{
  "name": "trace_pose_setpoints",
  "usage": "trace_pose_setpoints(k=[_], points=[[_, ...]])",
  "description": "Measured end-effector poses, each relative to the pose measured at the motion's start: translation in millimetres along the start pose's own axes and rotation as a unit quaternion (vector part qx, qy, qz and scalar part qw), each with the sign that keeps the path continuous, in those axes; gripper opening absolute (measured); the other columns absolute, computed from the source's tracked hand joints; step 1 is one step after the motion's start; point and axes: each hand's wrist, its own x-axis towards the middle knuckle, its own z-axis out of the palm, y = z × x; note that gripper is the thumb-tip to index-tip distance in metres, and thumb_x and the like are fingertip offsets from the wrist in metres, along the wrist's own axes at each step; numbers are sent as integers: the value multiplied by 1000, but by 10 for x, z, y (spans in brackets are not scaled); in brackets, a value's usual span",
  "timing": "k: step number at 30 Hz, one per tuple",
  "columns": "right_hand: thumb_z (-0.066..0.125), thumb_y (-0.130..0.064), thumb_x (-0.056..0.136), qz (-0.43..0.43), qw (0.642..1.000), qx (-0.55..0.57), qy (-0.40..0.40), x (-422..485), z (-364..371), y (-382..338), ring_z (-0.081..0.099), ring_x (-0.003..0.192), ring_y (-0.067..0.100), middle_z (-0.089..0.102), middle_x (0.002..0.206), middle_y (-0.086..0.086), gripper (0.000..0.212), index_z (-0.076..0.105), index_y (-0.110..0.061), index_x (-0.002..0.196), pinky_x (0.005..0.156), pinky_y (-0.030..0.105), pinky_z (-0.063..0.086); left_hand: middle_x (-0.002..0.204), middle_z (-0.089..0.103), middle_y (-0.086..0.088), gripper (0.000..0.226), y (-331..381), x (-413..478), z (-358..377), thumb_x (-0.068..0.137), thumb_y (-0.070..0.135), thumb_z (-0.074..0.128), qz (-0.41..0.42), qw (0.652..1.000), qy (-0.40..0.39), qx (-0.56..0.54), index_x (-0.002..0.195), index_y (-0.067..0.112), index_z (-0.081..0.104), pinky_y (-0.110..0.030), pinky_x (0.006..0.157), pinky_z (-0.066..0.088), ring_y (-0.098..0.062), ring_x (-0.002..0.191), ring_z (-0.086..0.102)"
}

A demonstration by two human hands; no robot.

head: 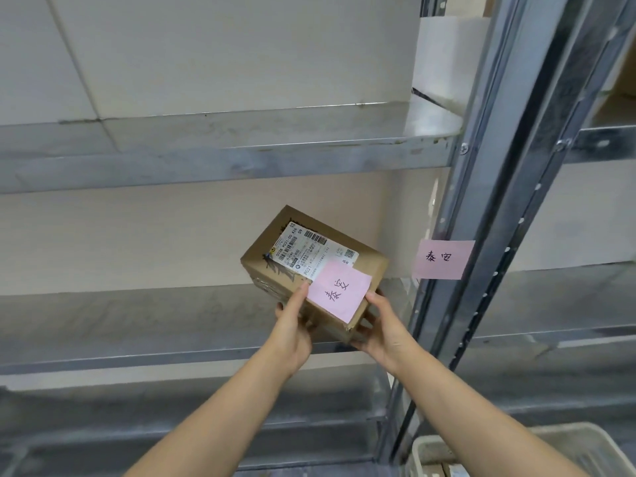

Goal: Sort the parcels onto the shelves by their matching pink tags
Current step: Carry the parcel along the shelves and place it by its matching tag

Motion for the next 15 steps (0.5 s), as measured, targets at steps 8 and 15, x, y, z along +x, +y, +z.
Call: trace_pose_setpoints(k=[8, 15], points=[[53, -44, 86, 68, 995, -66, 18, -3, -238, -299, 52, 119, 46, 57, 125, 15, 39, 56, -22, 119, 99, 64, 40, 146, 49, 0, 113, 609, 117, -413, 68, 61, 72, 58, 990, 28, 128, 154, 17, 13, -29, 111, 22, -12, 134, 40], [60, -53, 81, 87, 982, -166, 38, 60, -130, -435, 57, 112, 36, 62, 120, 16, 40, 58, -25, 109, 98, 53, 47, 82, 78, 5, 28, 662, 102, -565, 98, 38, 41, -14, 975, -24, 220, 103, 25, 66, -29, 77, 46, -14, 87, 64]])
